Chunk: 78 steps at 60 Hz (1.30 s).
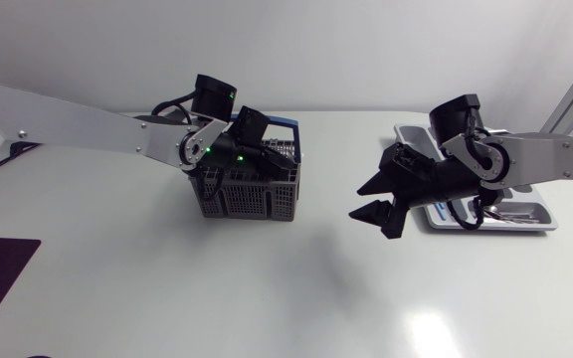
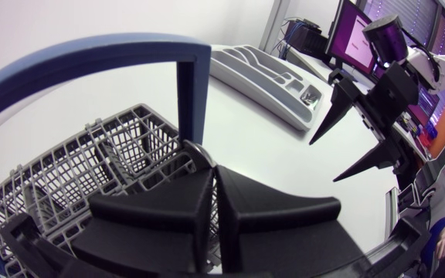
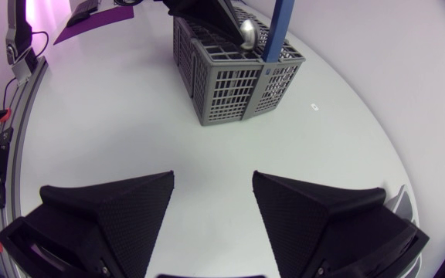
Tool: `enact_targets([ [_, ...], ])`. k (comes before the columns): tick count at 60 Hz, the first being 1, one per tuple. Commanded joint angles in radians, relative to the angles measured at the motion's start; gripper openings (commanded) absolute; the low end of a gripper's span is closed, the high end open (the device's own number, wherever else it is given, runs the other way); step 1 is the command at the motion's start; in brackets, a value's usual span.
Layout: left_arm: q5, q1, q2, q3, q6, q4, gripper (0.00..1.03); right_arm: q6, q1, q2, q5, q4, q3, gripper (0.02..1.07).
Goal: Unload the cutlery basket into the drawer organizer.
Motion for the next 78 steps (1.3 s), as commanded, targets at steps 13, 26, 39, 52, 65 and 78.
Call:
enact_targets([
  [13, 0.067, 0.006, -0.072, -0.028, -0.047, 0.045, 0.04, 0.022, 0.014, 0.026, -0.011, -0.002, 0.025, 0.76],
  [26, 0.07, 0.005, -0.111, -0.029, -0.043, 0.044, 0.04, 0.019, 0.02, 0.024, -0.011, -0.002, 0.023, 0.77],
  [39, 0.094, 0.011, -0.111, -0.006, 0.012, 0.027, 0.04, 0.013, 0.025, 0.026, -0.011, -0.004, 0.025, 0.77],
  [52, 0.156, 0.015, -0.086, 0.034, 0.127, -0.051, 0.04, 0.002, 0.026, 0.032, -0.019, -0.007, 0.025, 0.77],
  [65, 0.199, 0.015, -0.072, 0.081, 0.281, -0.143, 0.05, -0.006, 0.031, 0.04, -0.027, -0.008, 0.023, 0.77],
  [78, 0.239, 0.032, -0.048, 0.16, 0.431, -0.272, 0.05, -0.013, 0.034, 0.038, -0.031, -0.015, 0.02, 0.77],
])
